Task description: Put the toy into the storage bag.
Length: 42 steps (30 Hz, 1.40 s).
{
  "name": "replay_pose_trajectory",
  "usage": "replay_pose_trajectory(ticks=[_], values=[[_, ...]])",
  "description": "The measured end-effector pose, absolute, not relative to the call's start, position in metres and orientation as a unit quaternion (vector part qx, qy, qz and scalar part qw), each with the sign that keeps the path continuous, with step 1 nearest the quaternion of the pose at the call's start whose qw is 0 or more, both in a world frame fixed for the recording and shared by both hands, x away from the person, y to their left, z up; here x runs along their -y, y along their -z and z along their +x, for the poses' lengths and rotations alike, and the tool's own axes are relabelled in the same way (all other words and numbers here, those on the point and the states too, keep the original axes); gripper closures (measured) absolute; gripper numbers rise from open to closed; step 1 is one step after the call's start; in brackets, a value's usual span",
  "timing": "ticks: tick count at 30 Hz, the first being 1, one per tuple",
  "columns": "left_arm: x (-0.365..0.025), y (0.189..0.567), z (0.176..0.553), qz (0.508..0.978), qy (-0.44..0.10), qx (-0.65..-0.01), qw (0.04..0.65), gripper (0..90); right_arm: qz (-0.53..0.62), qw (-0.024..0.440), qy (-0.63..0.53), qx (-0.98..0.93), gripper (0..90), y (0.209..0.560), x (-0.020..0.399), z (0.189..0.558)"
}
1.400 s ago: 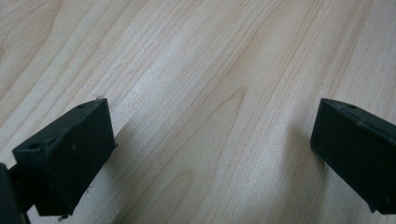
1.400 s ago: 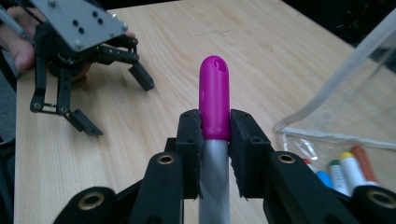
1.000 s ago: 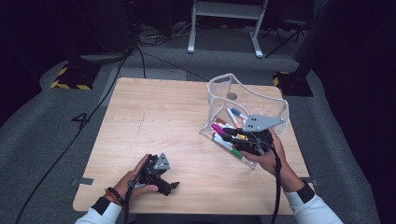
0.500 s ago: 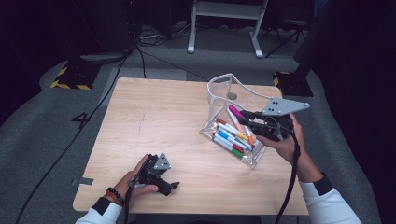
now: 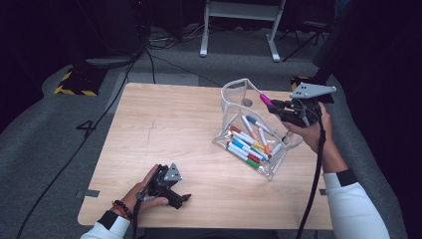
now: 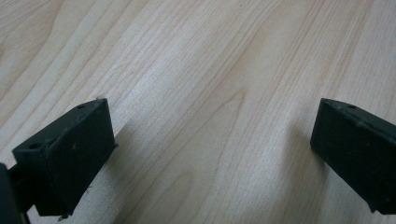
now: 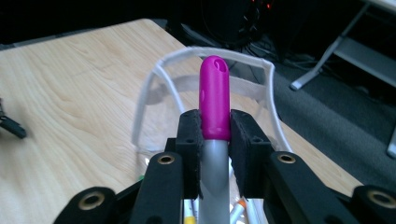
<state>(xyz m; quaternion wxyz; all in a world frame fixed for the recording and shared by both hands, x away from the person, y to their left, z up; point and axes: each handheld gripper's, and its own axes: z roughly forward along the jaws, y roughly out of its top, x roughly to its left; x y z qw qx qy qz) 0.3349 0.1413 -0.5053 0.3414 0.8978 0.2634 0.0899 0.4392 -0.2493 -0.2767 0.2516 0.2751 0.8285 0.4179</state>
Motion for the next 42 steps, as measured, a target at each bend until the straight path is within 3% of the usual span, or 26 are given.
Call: replay_pose_trajectory(ticks=[19,32,42], values=[[-0.141,0.505,0.335,0.898,-0.090,-0.263,0.341,0.0,0.311,0.179,-0.264,-0.895,74.6,0.326,0.227,0.494],[-0.141,0.505,0.335,0.898,-0.090,-0.263,0.342,0.0,0.279,0.119,-0.209,-0.930,74.4,0.342,0.201,0.487],[-0.141,0.505,0.335,0.898,-0.090,-0.263,0.341,0.0,0.283,0.122,-0.202,-0.930,70.1,0.344,0.202,0.489]])
